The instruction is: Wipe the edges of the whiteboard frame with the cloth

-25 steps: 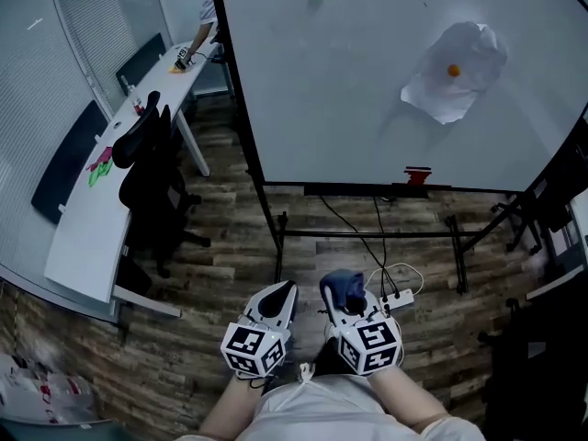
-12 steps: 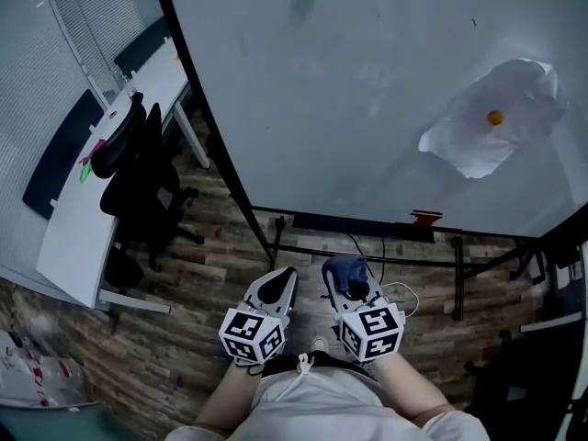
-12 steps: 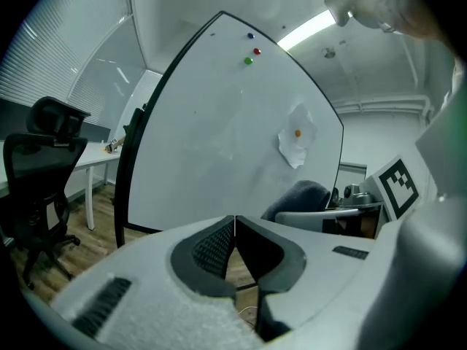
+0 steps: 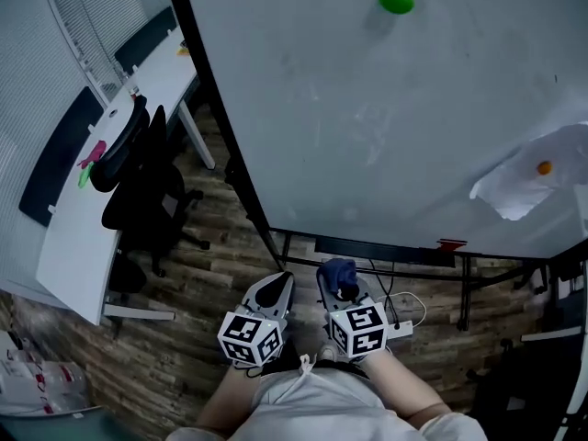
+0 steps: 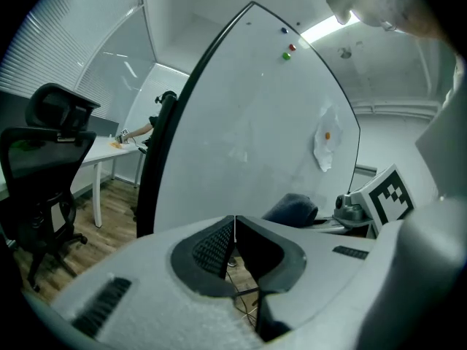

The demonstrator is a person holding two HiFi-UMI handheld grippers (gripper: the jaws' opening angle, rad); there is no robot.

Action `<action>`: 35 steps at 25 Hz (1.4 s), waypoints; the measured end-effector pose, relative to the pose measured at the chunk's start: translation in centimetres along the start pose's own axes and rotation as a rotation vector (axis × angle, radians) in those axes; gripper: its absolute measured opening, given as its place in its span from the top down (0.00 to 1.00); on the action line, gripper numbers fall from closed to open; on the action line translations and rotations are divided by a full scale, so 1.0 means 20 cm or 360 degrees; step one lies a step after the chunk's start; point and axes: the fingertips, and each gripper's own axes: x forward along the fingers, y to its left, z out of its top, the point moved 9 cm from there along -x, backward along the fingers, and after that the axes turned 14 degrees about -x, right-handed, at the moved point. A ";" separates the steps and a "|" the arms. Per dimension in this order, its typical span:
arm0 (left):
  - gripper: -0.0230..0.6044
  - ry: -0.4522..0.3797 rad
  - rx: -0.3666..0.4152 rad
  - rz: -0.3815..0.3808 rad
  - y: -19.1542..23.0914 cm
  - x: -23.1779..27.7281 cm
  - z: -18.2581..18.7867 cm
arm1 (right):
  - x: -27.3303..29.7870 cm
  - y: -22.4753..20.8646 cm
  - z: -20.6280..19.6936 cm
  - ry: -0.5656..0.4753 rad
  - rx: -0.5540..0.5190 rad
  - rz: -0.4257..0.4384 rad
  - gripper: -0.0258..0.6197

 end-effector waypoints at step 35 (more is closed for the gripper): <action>0.93 0.0111 0.0055 0.0131 0.85 -0.25 0.27 | 1.17 0.32 0.05 0.0293 -0.0124 -0.0047 0.84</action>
